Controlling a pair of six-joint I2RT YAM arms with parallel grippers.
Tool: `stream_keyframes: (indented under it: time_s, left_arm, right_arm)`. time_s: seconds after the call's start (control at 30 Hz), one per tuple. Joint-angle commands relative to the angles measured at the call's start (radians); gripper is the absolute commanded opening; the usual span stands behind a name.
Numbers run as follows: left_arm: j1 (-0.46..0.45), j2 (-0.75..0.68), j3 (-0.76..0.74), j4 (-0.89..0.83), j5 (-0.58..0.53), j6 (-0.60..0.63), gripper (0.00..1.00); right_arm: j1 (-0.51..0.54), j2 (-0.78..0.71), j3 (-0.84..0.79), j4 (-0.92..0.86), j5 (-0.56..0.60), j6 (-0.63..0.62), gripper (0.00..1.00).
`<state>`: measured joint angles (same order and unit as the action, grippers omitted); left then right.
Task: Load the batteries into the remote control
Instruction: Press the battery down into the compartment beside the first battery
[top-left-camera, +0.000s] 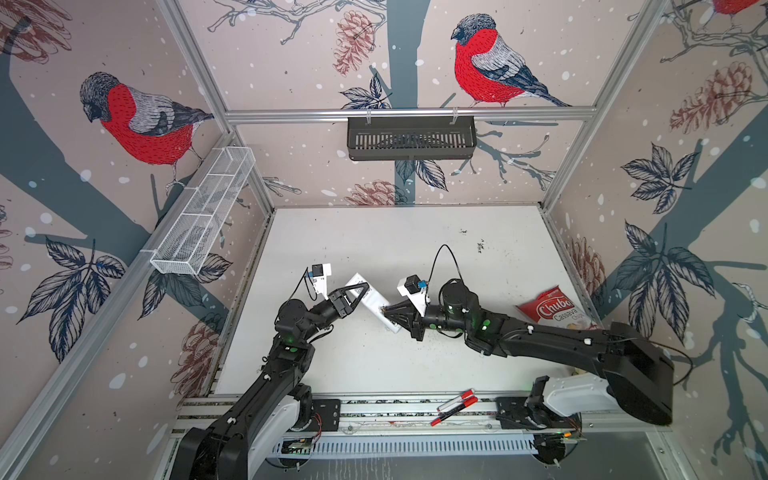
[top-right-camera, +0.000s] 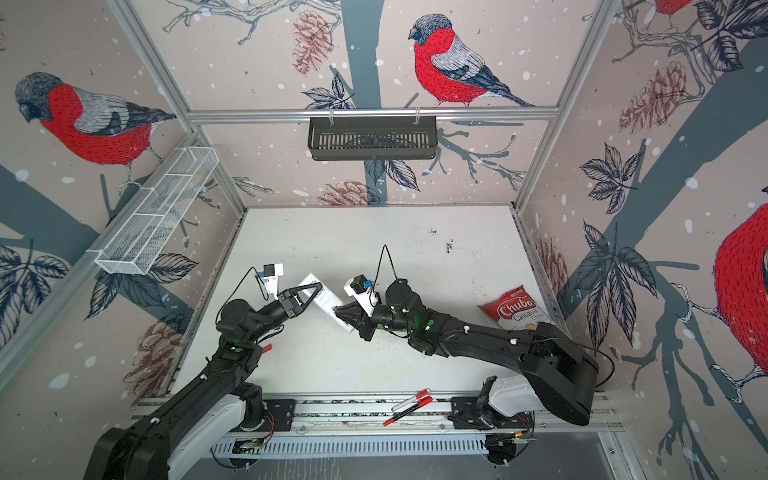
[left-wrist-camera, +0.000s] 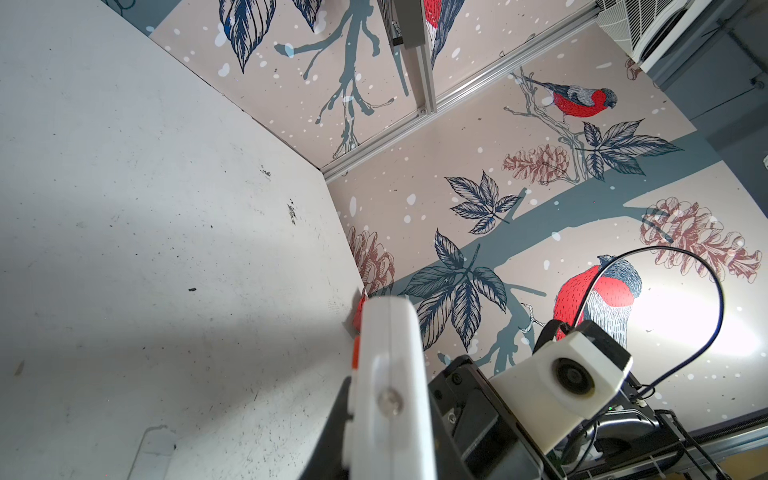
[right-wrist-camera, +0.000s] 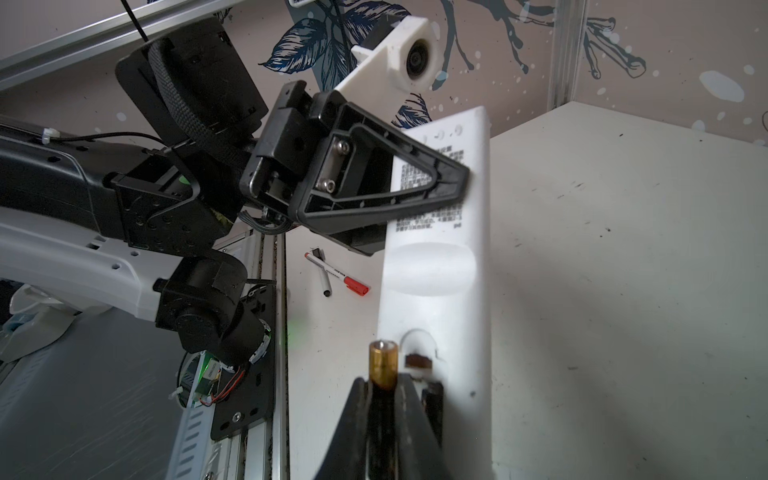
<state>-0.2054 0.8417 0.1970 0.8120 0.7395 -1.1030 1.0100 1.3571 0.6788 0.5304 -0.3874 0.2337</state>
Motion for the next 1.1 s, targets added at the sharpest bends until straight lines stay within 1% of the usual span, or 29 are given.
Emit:
stream_keyframes:
  time_s: [0.0,0.3,0.47,0.63,1.07]
  left_arm:
    - [0.004,-0.002,-0.006,0.074,0.011,-0.012,0.00]
    - [0.010,-0.009,-0.001,0.080,0.014,-0.024,0.00]
    - [0.018,-0.016,-0.001,0.085,0.016,-0.035,0.00]
    - [0.025,-0.017,0.000,0.090,0.017,-0.039,0.00]
    - [0.039,-0.017,-0.001,0.109,0.024,-0.057,0.00]
  right_arm:
    - [0.004,0.002,-0.005,0.039,-0.007,0.014,0.14]
    - [0.005,0.032,-0.025,0.056,0.007,0.017,0.14]
    - [0.008,0.046,-0.021,0.028,0.033,0.009,0.13]
    - [0.009,0.041,-0.027,0.006,0.044,0.003,0.14]
    - [0.006,0.045,-0.042,0.024,0.053,0.014,0.13]
